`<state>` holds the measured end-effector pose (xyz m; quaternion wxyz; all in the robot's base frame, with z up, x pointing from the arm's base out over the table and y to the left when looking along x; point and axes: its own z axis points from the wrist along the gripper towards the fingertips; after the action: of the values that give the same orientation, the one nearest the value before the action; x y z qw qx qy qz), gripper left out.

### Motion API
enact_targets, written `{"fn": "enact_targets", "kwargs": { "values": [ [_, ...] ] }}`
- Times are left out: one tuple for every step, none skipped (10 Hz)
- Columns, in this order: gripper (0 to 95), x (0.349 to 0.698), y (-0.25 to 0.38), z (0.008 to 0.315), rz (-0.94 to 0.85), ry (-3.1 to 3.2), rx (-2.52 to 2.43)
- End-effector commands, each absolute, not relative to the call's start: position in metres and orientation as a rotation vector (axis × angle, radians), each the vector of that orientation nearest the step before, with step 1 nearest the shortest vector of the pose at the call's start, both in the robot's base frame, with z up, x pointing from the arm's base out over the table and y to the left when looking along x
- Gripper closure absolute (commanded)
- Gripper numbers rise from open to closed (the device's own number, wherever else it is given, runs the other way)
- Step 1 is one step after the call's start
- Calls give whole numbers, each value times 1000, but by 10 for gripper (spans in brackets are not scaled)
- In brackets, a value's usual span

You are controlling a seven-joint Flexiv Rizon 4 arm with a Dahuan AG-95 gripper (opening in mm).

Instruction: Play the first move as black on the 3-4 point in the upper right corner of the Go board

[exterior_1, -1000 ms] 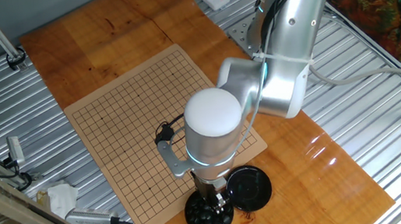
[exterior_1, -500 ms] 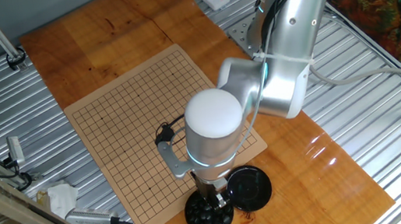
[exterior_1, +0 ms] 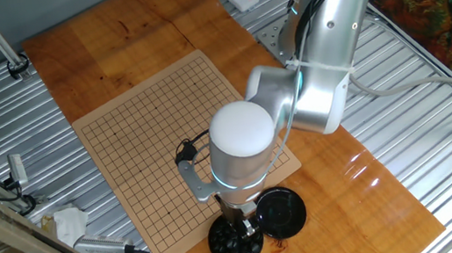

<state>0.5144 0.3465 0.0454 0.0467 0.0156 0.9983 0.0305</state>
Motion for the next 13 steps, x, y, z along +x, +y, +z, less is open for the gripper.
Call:
{"fn": "enact_targets", "kwargs": {
  "values": [
    [950, 514, 346, 46, 91, 3047, 45],
    [760, 514, 346, 46, 104, 3047, 29],
    [570, 514, 346, 47, 105, 3047, 27],
    [570, 514, 346, 47, 111, 3047, 26],
    [570, 514, 346, 47, 114, 3048, 25],
    [570, 514, 346, 47, 118, 3049, 25],
    [570, 514, 346, 48, 119, 3050, 25],
    [570, 514, 346, 51, 121, 3053, 24],
    [570, 513, 345, 54, 121, 3056, 24],
    [570, 513, 345, 55, 119, 3057, 22],
    [570, 513, 345, 56, 118, 3059, 17],
    [570, 513, 345, 56, 118, 3059, 17],
    [570, 513, 345, 56, 119, 3059, 16]
  ]
}}
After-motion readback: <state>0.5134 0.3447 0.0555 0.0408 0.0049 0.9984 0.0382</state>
